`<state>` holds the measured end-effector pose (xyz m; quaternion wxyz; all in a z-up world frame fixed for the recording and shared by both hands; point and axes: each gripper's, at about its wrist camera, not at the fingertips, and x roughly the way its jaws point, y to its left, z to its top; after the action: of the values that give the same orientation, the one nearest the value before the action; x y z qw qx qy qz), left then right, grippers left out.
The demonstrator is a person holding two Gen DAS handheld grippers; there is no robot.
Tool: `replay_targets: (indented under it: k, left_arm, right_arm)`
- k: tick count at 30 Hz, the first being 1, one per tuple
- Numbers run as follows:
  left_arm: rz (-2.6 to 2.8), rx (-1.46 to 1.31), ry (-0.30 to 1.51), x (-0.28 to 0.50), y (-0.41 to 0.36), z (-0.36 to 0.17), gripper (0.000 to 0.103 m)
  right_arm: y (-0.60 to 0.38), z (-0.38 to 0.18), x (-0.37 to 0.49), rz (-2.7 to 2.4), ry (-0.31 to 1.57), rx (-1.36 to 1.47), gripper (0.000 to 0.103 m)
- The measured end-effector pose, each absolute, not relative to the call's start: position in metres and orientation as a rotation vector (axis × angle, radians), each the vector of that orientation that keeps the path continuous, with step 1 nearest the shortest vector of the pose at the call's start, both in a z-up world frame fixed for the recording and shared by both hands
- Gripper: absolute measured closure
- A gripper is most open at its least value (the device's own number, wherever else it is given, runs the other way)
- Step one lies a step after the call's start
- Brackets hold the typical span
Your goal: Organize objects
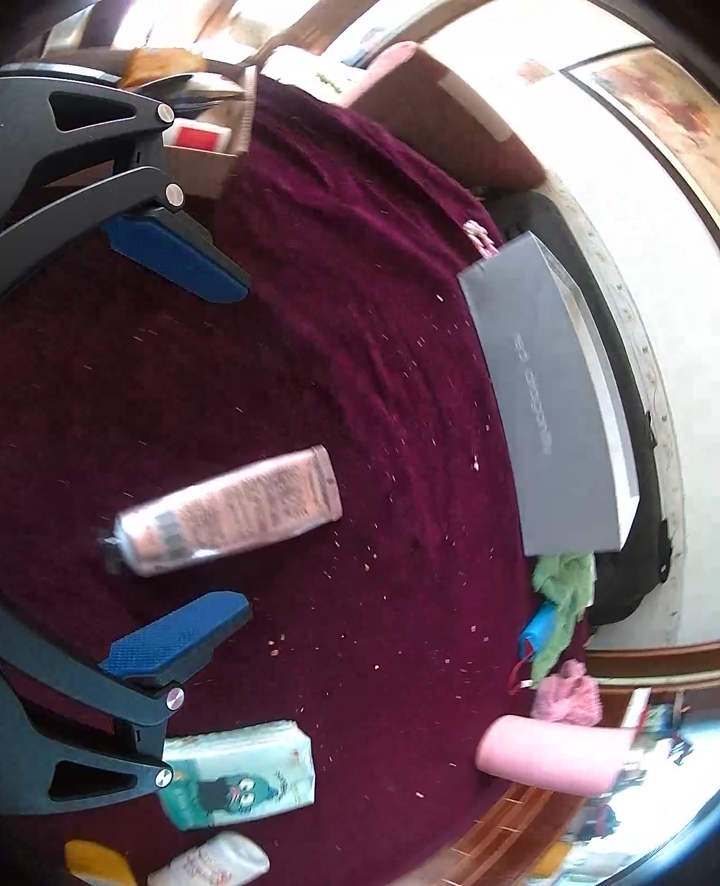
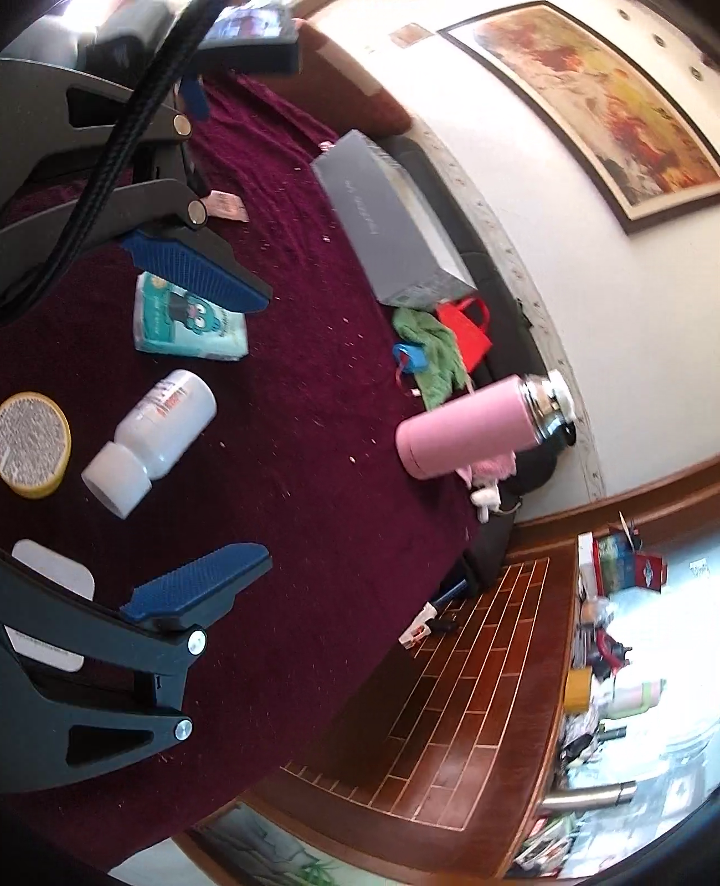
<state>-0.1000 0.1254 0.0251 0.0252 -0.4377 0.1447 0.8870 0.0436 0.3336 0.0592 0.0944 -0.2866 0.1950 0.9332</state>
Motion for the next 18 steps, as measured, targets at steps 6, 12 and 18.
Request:
replay_targets:
  k: [6, 12, 18]
  left_arm:
    - [2.652, -1.334, 0.635, -0.106, 0.153, 0.008, 0.001]
    - [2.564, -1.313, 0.597, -0.095, 0.150, 0.016, 0.086]
    - [2.489, -1.352, 0.325, -0.084, 0.120, 0.036, 0.103]
  right_arm:
    - [0.344, 0.059, 0.044, 2.745, 0.635, -0.831, 0.017]
    - [0.345, 0.057, 0.040, 2.735, 0.635, -0.847, 0.017]
    - [0.344, 0.053, 0.040, 2.732, 0.632, -0.866, 0.017]
